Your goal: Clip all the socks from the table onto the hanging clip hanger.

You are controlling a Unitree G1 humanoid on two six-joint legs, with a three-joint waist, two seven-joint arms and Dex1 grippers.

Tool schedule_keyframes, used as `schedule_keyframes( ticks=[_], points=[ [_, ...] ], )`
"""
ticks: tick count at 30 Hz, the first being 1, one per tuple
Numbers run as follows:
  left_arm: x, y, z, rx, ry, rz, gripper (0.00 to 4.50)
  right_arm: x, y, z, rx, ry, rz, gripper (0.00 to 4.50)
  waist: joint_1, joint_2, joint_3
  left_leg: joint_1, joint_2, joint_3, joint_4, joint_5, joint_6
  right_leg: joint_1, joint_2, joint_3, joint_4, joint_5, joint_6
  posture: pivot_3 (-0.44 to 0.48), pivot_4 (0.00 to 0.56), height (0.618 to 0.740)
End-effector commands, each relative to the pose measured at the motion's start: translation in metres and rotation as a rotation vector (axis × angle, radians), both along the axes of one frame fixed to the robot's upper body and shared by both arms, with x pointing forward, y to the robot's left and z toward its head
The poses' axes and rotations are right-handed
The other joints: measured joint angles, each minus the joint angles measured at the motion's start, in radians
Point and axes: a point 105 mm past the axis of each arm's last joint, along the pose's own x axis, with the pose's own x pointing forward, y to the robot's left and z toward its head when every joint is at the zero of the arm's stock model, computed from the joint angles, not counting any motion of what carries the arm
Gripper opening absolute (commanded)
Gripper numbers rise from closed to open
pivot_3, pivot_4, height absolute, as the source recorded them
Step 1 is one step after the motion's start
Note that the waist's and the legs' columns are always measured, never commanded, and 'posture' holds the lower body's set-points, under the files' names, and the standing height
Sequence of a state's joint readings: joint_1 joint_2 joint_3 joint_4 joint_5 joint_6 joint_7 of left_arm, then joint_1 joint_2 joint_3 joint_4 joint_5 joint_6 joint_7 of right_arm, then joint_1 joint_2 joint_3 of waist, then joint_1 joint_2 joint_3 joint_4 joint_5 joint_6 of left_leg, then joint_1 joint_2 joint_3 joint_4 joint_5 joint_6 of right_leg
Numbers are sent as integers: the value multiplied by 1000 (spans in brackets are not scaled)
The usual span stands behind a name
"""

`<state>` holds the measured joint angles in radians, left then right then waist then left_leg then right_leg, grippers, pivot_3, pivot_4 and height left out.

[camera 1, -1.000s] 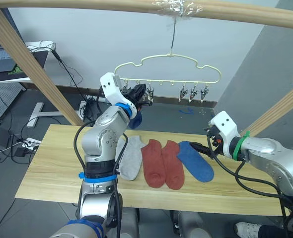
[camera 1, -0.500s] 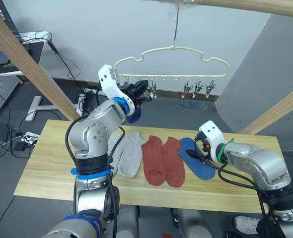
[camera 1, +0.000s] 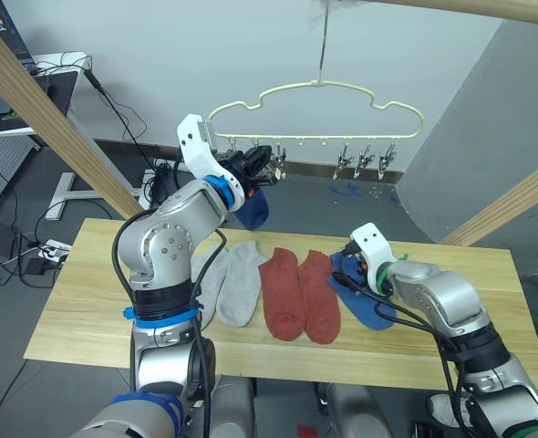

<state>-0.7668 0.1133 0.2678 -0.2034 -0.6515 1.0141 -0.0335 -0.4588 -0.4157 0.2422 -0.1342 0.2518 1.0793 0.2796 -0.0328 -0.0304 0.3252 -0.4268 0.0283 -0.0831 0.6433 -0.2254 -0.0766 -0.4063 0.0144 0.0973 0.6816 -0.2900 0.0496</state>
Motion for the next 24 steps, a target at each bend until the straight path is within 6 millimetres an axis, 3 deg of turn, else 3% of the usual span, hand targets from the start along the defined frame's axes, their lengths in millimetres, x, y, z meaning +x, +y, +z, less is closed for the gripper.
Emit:
schedule_keyframes(
  ticks=[1,11,22,24],
  points=[
    [-2,2,6,10,-26,14,6,3,1,2,-18,-36,-4,4428,0,0,0,0,0,0,0,0,0,0,0,0,0,0,0,36,351,740],
    [-2,2,5,17,-28,18,6,3,-9,-1,-38,-43,-41,4428,0,0,0,0,0,0,0,0,0,0,0,0,0,0,0,40,350,740],
    [-3,3,6,20,-31,25,6,-3,-22,-22,-97,-7,-70,4428,0,0,0,0,0,0,0,0,0,0,0,0,0,-2,3,50,354,740],
    [-3,3,6,20,-32,26,0,-2,-25,-22,-109,-20,-80,4048,0,0,0,0,0,0,0,0,0,0,0,0,0,-2,4,49,355,740]
  ],
)
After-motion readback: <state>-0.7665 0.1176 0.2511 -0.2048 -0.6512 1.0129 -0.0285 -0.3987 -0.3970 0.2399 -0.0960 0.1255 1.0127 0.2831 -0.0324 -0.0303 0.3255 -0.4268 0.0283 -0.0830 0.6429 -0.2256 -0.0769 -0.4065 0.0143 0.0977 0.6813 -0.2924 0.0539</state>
